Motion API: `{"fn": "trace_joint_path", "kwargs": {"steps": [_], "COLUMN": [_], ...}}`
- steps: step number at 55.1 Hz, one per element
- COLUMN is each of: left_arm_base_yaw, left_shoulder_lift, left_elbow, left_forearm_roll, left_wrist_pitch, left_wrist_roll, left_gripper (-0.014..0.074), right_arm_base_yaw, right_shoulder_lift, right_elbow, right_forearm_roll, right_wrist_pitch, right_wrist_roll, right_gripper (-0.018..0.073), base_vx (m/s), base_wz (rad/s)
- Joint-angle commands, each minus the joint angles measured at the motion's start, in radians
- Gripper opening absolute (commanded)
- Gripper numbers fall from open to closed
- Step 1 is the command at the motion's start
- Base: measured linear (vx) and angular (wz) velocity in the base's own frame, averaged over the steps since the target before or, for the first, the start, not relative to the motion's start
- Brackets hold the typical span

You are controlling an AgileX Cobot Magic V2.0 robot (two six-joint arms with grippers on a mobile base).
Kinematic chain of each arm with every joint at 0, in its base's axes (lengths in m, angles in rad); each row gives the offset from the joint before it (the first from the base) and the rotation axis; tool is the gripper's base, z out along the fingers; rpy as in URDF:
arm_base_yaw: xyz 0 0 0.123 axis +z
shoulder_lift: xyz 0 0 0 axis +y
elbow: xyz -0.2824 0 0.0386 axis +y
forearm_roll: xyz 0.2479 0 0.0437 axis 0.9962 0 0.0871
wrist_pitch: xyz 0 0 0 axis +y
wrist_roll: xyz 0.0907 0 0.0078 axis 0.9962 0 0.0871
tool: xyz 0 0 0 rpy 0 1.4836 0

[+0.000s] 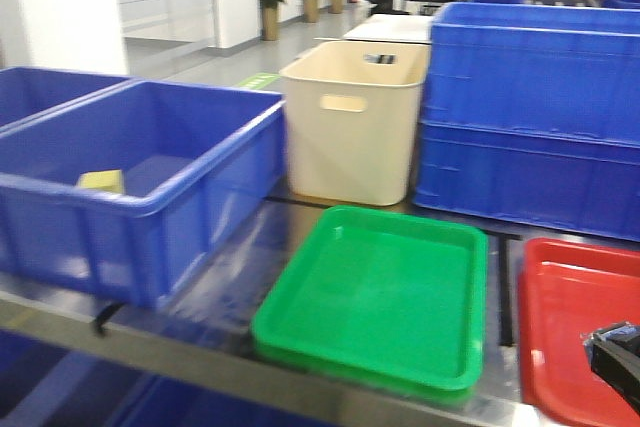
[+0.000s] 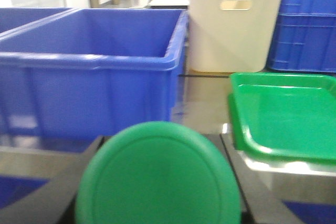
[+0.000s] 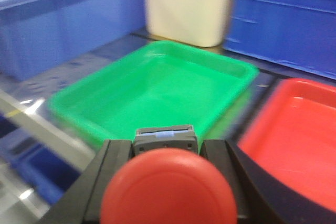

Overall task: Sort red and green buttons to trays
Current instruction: 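Drive the base away from the table to the counter with trays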

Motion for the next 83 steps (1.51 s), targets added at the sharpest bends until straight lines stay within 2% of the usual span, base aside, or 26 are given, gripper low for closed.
{"fn": "trace_joint_path", "kwargs": {"steps": [1, 32, 83], "left_arm_base_yaw": [-0.006, -0.006, -0.006], "left_shoulder_lift": [-0.002, -0.002, -0.002], "left_elbow": [-0.029, -0.029, -0.029], "left_forearm_roll": [0.000, 0.000, 0.000], "left_wrist_pitch": [-0.088, -0.088, -0.088], "left_wrist_roll": [-0.005, -0.005, -0.005], "left_gripper": [-0.0006, -0.0006, -0.0006], "right_arm_base_yaw": [0.002, 0.002, 0.002], "right_shoulder_lift": [-0.003, -0.003, -0.003], "right_elbow": [-0.031, -0.031, -0.031], "right_forearm_roll": [0.001, 0.001, 0.001], "right_wrist_pitch": [-0.089, -0.089, -0.089], "right_wrist_roll": [-0.006, -0.006, -0.006], "right_gripper": [-0.0009, -0.0009, -0.0009], "base_vx": [0.25, 0.20, 0.07], "base_wz": [-0.54, -0.35, -0.12]}}
